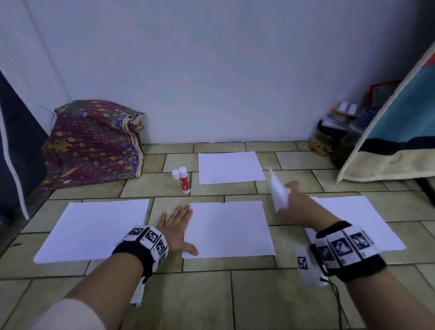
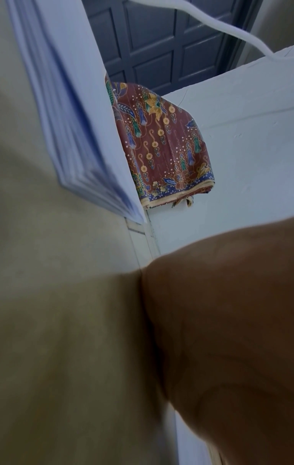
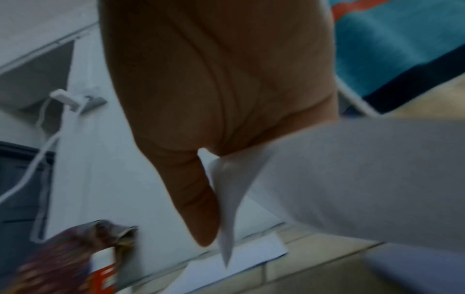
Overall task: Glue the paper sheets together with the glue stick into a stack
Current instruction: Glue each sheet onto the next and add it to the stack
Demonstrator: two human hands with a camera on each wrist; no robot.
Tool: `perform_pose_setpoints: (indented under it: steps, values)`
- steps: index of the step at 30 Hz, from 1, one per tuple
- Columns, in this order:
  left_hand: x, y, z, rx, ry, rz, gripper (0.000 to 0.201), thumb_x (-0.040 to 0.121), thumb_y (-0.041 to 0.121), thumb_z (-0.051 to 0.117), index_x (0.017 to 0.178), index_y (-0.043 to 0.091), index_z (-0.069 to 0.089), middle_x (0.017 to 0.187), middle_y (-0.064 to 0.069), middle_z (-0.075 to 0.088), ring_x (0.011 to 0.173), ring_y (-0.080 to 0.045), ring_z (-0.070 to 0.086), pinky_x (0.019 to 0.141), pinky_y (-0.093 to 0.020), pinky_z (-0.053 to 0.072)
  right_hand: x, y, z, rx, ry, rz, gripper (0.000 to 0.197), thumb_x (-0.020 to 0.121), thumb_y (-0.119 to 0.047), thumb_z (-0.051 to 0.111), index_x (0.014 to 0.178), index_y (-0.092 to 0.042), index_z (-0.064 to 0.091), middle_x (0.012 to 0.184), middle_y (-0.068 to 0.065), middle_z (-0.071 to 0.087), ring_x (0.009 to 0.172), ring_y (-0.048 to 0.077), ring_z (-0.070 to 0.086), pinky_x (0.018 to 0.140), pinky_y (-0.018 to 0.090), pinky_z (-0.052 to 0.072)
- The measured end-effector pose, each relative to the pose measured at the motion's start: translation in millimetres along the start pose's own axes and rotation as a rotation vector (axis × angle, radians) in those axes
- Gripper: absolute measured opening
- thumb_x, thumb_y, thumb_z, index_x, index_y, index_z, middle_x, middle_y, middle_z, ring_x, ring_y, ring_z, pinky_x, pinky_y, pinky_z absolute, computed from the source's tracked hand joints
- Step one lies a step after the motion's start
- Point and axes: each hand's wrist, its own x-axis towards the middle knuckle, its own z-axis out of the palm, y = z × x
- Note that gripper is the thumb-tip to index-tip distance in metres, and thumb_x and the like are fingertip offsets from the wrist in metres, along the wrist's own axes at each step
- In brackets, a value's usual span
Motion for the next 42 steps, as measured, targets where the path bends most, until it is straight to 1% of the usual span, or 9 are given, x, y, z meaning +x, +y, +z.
perform_pose_setpoints:
  steps: [1,3,6,9,20,27,32,37,42]
  values:
    - [1,0,1,0.0,0.006,0.001,0.178,-0.002,0.102,0.004,0.147,0.01,-0.025,0.152,0.008,-0.033,0.144,-0.014,-0.026,0.115,-0.043,-0.015,-4,-10,9,-0.023,-0.067,-0.035,0.061,0.091,-0.017,0.058,0.137,-0.008,0.019,0.098,0.011,0.06,0.09,0.028,0.058,0.07,0.031,0.044]
    - [1,0,1,0.022,0.009,0.002,0.178,-0.004,0.101,-0.003,0.148,0.011,-0.025,0.152,0.007,-0.031,0.144,-0.014,-0.025,0.115,-0.043,-0.015,-8,-27,28,-0.083,-0.168,-0.1,0.063,0.094,-0.029,0.058,0.14,-0.009,0.021,0.123,0.015,0.058,0.108,0.03,0.057,0.083,0.033,0.045]
    - [3,0,3,0.02,0.011,-0.006,0.165,0.014,0.097,0.019,0.148,0.011,-0.024,0.154,0.004,-0.031,0.144,-0.014,-0.026,0.115,-0.044,-0.015,-5,-49,58,-0.111,-0.237,-0.172,0.061,0.097,-0.042,0.048,0.142,-0.006,0.026,0.137,0.014,0.05,0.122,0.028,0.05,0.094,0.035,0.042]
    - [4,-1,3,0.015,0.011,-0.009,0.147,0.029,0.084,0.022,0.149,0.013,-0.023,0.156,0.003,-0.03,0.144,-0.014,-0.027,0.115,-0.045,-0.015,0,-66,81,-0.085,-0.242,-0.187,0.054,0.1,-0.042,0.041,0.139,-0.006,0.031,0.136,0.015,0.05,0.123,0.03,0.048,0.098,0.038,0.04]
    - [7,-6,4,0.012,-0.01,0.005,0.146,0.031,0.085,0.022,0.148,0.013,-0.024,0.156,0.003,-0.03,0.143,-0.015,-0.028,0.114,-0.046,-0.016,13,-92,117,-0.048,-0.244,-0.21,0.06,0.099,-0.046,0.038,0.145,-0.01,0.026,0.148,0.01,0.035,0.137,0.031,0.028,0.109,0.055,0.028]
    - [9,-8,8,0.01,0.009,0.004,0.139,0.043,0.084,0.036,0.149,0.016,-0.023,0.156,0.003,-0.029,0.143,-0.014,-0.027,0.114,-0.044,-0.016,13,-101,126,-0.08,-0.246,-0.193,0.065,0.098,-0.048,0.038,0.148,-0.012,0.02,0.154,0.009,0.025,0.144,0.033,0.015,0.111,0.059,0.022]
    - [11,-7,7,0.018,0.005,-0.002,0.144,0.033,0.085,0.026,0.149,0.015,-0.023,0.156,0.003,-0.03,0.143,-0.014,-0.028,0.114,-0.044,-0.016,8,-101,127,-0.089,-0.248,-0.193,0.064,0.098,-0.049,0.037,0.148,-0.013,0.019,0.155,0.007,0.022,0.145,0.031,0.011,0.109,0.061,0.022]
    - [11,-8,8,0.027,0.005,-0.005,0.13,0.053,0.077,0.04,0.15,0.016,-0.023,0.156,0.002,-0.03,0.143,-0.015,-0.028,0.114,-0.045,-0.016,5,-102,127,-0.091,-0.25,-0.167,0.066,0.098,-0.049,0.037,0.15,-0.015,0.014,0.158,0.005,0.014,0.146,0.03,0.005,0.111,0.063,0.016]
    - [13,-9,9,0.028,0.008,-0.007,0.127,0.056,0.075,0.04,0.149,0.016,-0.024,0.156,0.002,-0.031,0.143,-0.015,-0.028,0.114,-0.046,-0.016,4,-101,128,-0.099,-0.247,-0.159,0.067,0.098,-0.049,0.037,0.15,-0.014,0.014,0.159,0.004,0.012,0.147,0.03,0.003,0.112,0.063,0.014]
